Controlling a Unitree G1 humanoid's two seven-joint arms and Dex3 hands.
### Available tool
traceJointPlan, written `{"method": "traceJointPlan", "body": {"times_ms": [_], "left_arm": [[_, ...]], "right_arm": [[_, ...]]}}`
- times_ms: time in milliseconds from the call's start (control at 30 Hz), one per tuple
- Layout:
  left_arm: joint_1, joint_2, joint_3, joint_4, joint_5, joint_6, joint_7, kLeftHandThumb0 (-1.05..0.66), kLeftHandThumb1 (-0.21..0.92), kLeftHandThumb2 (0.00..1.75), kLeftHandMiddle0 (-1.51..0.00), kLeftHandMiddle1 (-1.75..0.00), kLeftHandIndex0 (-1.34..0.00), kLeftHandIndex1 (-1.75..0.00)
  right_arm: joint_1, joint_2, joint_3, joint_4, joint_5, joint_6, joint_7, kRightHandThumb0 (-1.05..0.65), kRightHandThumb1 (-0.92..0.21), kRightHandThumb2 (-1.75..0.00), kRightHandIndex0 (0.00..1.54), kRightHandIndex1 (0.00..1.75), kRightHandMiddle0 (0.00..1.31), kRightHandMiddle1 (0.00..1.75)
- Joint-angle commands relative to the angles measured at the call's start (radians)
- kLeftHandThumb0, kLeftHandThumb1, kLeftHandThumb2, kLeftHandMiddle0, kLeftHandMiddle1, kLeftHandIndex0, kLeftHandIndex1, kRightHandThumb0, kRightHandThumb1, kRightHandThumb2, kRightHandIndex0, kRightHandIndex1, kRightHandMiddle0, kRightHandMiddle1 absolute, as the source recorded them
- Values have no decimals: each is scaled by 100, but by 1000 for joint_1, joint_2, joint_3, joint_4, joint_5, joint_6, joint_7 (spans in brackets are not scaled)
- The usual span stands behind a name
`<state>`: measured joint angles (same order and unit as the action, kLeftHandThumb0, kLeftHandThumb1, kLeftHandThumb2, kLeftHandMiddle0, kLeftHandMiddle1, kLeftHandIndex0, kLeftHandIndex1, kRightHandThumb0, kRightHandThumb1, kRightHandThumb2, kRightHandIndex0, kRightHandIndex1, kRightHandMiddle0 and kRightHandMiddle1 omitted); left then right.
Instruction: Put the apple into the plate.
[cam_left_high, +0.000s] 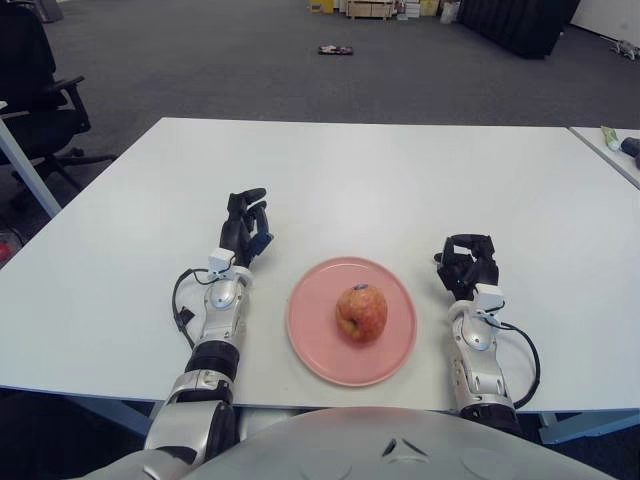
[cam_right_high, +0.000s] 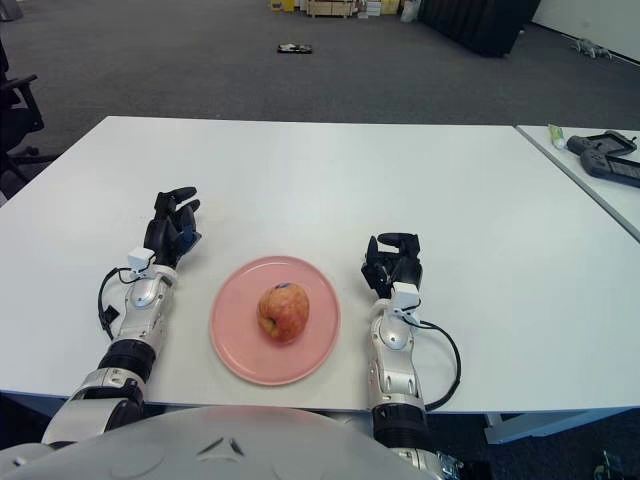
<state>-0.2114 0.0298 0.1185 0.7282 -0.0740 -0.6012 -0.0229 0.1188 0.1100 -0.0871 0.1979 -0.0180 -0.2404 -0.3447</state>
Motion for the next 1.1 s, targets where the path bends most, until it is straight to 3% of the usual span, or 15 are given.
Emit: {"method": "traceJointPlan", "body": {"times_ms": [0, 133, 400, 700, 1067], "left_arm": [[-19, -1, 4, 14, 19, -9, 27, -47, 92, 70, -29, -140, -16, -172], [-12, -3, -4, 11, 41, -9, 45, -38, 92, 58, -39, -144, -19, -174], [22, -6, -28, 15, 109, 7, 96, -37, 81, 69, -52, -154, -26, -175], [53, -20, -50, 20, 134, 26, 118, -37, 77, 74, -48, -169, -28, -175], [67, -24, -65, 22, 134, 17, 112, -37, 77, 73, -48, -173, -28, -175]], "right_arm": [[9, 26, -6, 31, 15, 29, 6, -37, -78, -72, 48, 146, 28, 175], [9, 25, -5, 31, 15, 21, 11, -37, -77, -74, 48, 147, 28, 175], [8, 26, 0, 19, 6, 24, 13, -37, -76, -75, 51, 147, 29, 175], [-1, 25, -6, 26, 15, 11, 21, -37, -77, -74, 52, 146, 29, 175], [-7, 23, -6, 23, 12, 23, 29, -37, -76, -75, 52, 146, 29, 175]]}}
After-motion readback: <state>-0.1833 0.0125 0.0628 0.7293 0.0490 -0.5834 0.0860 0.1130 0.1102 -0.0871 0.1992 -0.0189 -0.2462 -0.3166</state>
